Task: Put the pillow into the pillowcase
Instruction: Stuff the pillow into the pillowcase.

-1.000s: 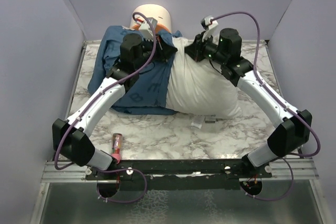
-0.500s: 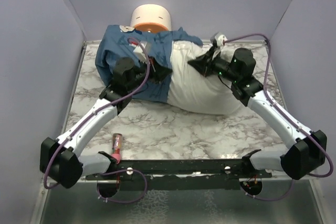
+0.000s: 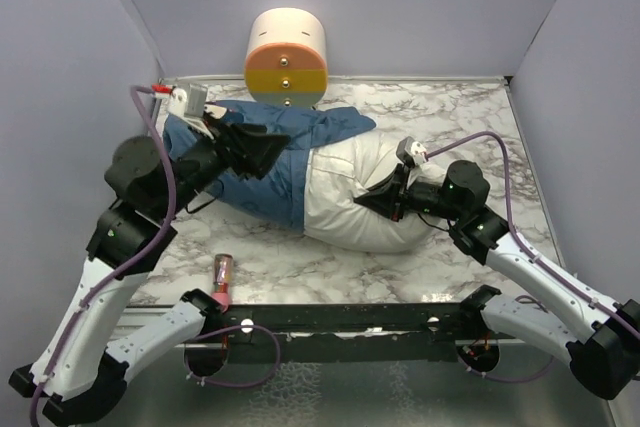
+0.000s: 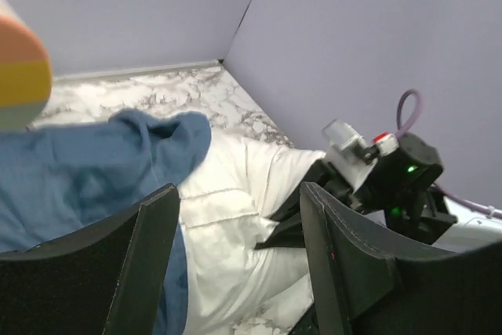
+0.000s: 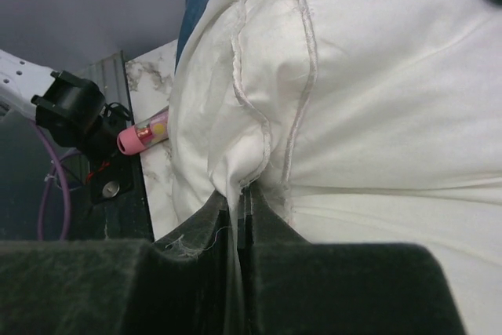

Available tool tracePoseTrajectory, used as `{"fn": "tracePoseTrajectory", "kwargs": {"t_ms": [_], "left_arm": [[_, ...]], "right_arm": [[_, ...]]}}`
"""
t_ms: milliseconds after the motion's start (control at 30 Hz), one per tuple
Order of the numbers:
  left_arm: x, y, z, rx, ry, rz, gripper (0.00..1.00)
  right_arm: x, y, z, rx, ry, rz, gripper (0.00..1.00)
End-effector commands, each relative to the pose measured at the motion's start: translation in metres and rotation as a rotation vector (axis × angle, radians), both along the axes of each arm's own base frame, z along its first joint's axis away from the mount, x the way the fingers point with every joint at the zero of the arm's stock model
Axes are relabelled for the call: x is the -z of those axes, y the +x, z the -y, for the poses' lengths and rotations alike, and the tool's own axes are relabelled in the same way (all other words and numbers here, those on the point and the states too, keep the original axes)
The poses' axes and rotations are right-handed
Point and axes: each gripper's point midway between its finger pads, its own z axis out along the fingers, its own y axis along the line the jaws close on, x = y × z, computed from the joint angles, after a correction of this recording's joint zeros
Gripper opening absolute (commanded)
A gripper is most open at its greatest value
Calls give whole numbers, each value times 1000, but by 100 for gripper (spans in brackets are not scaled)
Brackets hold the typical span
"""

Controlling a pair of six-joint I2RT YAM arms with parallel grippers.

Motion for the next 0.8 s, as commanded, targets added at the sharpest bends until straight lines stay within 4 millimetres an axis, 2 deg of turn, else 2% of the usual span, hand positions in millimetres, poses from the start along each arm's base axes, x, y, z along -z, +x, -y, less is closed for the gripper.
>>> {"fn": "tracePoseTrajectory", "kwargs": {"t_ms": [0, 133, 200, 433, 533, 633, 700, 767], "left_arm": [[4, 23, 7, 6, 222, -80, 65], [23, 56, 20, 11, 398, -197, 66], [31, 70, 33, 36, 438, -207, 67], [52, 126, 91, 133, 563, -78, 77], [63, 136, 116, 230, 564, -86, 78], [92, 144, 129, 279, 595, -197, 76], [103, 142, 131, 303, 615, -256, 71], [107, 139, 135, 326, 609, -288, 59]], "right_arm": [[26, -14, -1, -38, -33, -135, 1], [24, -13, -3, -39, -37, -136, 1], [25, -14, -3, -39, -38, -146, 1], [34, -21, 3, -31, -51, -175, 1], [36, -23, 6, -26, -62, -178, 1], [36, -23, 6, -19, -65, -181, 1], [35, -21, 7, -12, -65, -179, 1], [34, -21, 7, -11, -64, -178, 1]]}}
